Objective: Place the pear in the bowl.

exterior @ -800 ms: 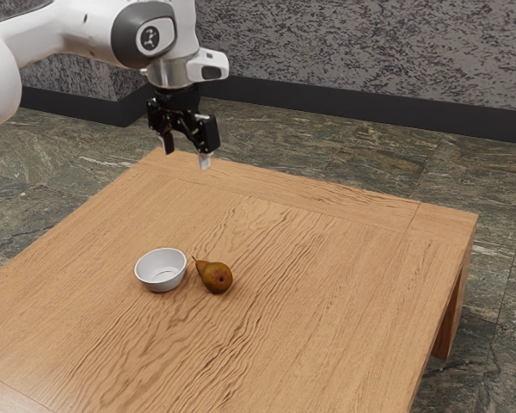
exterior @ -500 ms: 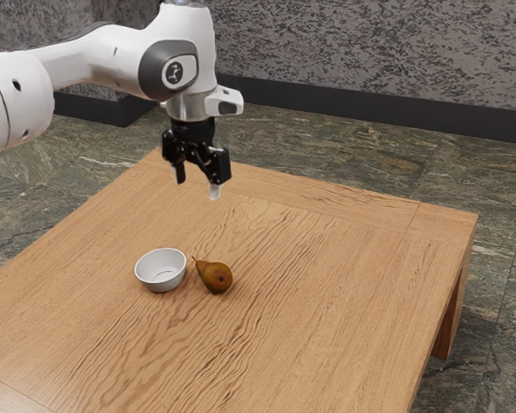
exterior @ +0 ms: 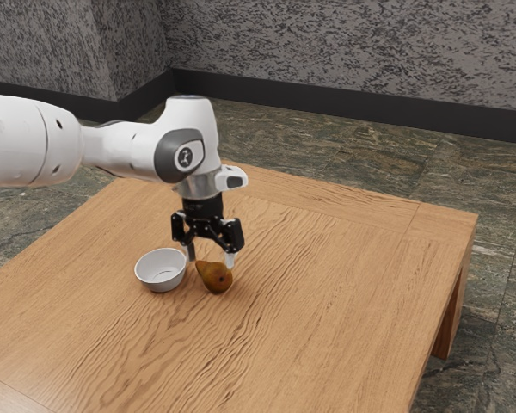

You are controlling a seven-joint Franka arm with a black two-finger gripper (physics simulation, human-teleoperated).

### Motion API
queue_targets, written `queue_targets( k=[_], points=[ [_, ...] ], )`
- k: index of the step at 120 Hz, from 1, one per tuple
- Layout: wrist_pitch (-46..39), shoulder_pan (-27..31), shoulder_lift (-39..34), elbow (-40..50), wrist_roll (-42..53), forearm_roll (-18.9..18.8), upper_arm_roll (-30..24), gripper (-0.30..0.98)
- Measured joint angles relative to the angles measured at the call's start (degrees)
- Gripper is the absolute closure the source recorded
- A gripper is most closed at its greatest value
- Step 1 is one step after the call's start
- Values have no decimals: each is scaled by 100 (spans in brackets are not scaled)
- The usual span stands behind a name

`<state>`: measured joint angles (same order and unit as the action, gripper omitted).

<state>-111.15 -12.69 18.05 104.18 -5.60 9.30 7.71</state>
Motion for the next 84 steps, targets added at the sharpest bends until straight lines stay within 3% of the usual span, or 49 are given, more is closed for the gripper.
queue_targets(
  k=[84],
  points=[
    [-397,37,972,-516,-2639,656,335,0]
  ],
)
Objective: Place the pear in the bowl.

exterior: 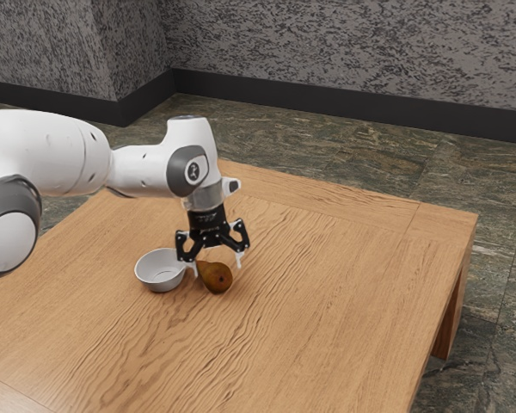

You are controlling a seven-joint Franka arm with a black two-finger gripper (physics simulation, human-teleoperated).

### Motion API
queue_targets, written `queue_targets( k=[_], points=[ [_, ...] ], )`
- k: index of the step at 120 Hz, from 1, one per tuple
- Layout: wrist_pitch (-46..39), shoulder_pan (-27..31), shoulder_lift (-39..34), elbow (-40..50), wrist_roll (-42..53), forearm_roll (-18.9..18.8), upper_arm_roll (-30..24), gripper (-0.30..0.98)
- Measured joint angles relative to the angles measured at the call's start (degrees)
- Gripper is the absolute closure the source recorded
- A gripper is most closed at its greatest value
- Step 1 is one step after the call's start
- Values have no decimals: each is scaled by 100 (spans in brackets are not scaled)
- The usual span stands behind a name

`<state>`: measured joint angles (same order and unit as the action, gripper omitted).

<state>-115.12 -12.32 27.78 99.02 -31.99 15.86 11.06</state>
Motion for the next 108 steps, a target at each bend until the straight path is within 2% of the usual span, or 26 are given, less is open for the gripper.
queue_targets(
  k=[52,108],
  points=[
    [-2,12,188,-46,-1088,557,249,0],
    [-70,19,553,-213,-1782,658,306,0]
  ],
)
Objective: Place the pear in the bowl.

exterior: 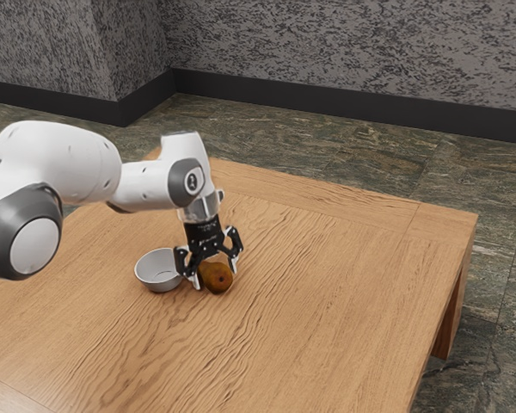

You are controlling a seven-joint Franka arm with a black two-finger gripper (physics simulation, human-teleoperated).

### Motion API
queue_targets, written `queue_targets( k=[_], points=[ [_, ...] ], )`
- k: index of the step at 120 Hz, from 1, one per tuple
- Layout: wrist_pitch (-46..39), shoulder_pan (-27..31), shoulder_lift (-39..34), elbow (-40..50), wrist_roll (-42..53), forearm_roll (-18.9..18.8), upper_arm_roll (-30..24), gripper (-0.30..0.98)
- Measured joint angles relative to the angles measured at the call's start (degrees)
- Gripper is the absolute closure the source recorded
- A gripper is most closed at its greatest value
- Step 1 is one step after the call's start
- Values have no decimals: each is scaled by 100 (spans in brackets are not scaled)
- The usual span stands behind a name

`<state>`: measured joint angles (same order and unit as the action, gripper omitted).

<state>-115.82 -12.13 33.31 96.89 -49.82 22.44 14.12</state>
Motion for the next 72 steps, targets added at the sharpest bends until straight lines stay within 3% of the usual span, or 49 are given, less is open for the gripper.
queue_targets(
  k=[24,44,72],
  points=[
    [-83,-7,64,4,-169,12,-27,1],
    [-114,-8,67,-1,-272,15,-33,25],
    [-131,-8,34,-45,-389,-8,-46,35]
  ],
)
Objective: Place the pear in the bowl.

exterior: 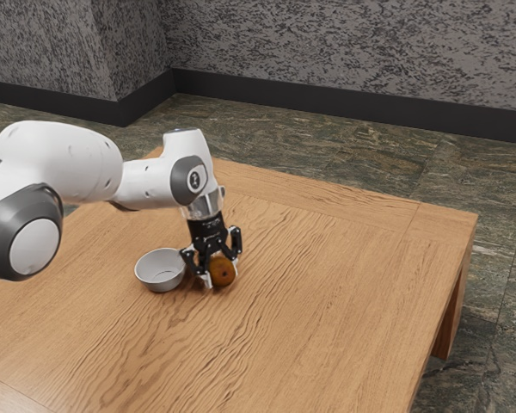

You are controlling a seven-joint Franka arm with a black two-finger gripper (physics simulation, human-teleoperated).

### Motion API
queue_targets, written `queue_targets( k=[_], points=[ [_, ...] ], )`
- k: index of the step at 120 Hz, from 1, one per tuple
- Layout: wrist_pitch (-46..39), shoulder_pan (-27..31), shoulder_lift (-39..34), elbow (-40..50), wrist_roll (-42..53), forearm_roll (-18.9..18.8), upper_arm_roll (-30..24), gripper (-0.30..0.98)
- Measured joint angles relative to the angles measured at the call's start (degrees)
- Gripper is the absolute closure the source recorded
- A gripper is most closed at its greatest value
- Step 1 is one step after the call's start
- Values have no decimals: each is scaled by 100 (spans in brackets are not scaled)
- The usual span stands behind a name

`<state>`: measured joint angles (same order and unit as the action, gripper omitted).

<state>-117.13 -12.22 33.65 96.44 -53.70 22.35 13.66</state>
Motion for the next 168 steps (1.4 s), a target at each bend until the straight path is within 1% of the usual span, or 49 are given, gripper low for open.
queue_targets(
  k=[19,39,57,73,91,117,119,129,138,159,163,168],
  points=[
    [122,-4,-119,-258,-80,-82,-38,39],
    [464,-8,-595,-379,-161,-332,141,41],
    [737,-7,-1102,115,-218,-624,381,42],
    [861,-5,-1371,574,-263,-837,547,43],
    [942,119,-1351,680,-298,-996,692,43],
    [990,251,-964,371,-320,-1096,706,45],
    [992,252,-956,363,-321,-1098,706,44],
    [1000,252,-939,344,-311,-1100,700,30],
    [1001,249,-940,336,-294,-1092,699,21],
    [1034,247,-1011,334,-261,-1102,680,9],
    [1121,252,-1154,272,-235,-1227,598,8],
    [1308,253,-1417,59,-120,-1502,401,7]
  ],
)
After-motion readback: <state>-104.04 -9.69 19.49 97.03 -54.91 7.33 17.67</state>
